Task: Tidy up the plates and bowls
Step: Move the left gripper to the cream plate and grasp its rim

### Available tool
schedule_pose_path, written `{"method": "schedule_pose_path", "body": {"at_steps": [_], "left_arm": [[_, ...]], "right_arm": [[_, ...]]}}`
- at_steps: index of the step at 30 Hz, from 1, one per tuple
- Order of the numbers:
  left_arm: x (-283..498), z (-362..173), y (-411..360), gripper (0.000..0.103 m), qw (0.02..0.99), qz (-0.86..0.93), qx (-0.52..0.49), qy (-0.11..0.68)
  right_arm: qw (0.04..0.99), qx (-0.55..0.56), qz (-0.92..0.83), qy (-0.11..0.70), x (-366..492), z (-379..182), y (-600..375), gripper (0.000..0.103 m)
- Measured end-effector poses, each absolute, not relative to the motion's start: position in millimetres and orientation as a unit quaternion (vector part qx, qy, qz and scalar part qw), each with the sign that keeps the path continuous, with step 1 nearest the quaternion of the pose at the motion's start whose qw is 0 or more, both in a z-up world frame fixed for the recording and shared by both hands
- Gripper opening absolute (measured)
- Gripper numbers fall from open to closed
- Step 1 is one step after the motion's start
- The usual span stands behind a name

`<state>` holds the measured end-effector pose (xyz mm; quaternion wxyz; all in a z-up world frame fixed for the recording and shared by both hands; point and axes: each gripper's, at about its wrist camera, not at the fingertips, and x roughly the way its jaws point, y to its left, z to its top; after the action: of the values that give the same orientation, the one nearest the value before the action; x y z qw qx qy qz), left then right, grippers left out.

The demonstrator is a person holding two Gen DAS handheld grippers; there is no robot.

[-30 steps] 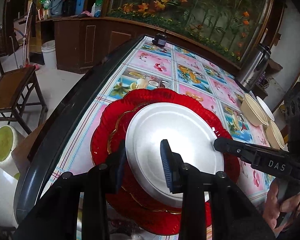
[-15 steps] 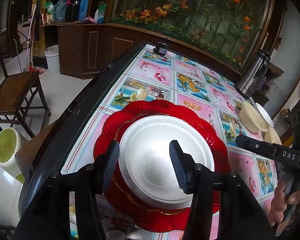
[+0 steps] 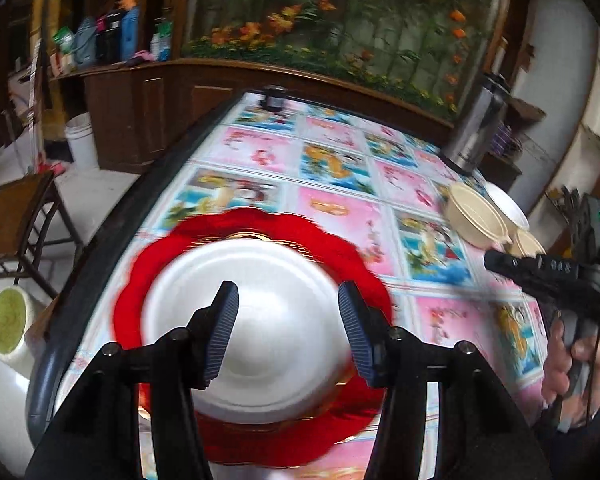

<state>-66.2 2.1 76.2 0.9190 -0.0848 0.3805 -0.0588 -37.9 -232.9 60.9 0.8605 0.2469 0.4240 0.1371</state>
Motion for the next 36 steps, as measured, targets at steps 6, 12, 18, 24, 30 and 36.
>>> {"method": "schedule_pose_path", "body": {"at_steps": [6,12,18,24,30,36], "left_arm": [[-62,74,-58,0.051,0.910,-0.107,-0.039,0.398],[-47,70,-116,0.050,0.882,-0.182,-0.015,0.434],[-5,103,-164,0.050,0.861,-0.241,-0.011,0.447],[65,110,-200,0.051,0.854,-0.256,-0.007,0.453],[148,84,-224,0.051,0.829,-0.254,-0.042,0.497],[187,59,-248,0.051,0.824,-0.227,-0.039,0.518]], "right_arm": [[0.862,0.294,0.088,0.404,-41,54,-296,0.017],[0.872,0.311,0.046,0.375,-39,62,-344,0.017],[0.894,0.292,0.009,0.340,-4,95,-373,0.022],[0.905,0.298,0.007,0.304,18,85,-392,0.022],[0.901,0.315,-0.002,0.297,8,80,-412,0.022],[0.891,0.334,-0.008,0.308,6,74,-421,0.022]]}}
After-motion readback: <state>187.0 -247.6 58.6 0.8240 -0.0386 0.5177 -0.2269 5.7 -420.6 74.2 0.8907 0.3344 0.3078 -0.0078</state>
